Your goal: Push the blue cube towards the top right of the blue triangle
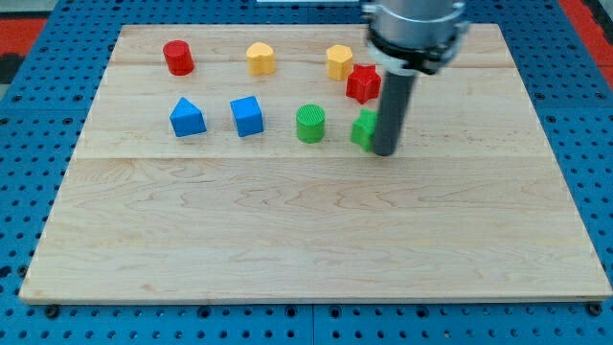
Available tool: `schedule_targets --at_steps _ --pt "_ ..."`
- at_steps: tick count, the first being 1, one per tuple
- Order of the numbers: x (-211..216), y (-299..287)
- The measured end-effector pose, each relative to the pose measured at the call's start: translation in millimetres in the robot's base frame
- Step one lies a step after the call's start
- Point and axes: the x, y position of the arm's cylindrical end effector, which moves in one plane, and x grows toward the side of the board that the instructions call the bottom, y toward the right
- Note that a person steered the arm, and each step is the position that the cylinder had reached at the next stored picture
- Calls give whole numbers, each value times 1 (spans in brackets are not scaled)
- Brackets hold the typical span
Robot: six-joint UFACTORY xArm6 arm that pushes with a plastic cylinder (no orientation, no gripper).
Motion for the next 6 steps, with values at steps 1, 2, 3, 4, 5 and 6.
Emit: schedule_targets --at_steps 1,2,3,4,5,6 --pt "-33 -36" --pt "-22 1" --pt "1 -17" --pt "1 -90" --pt "-14 -123" --pt "-35 -139"
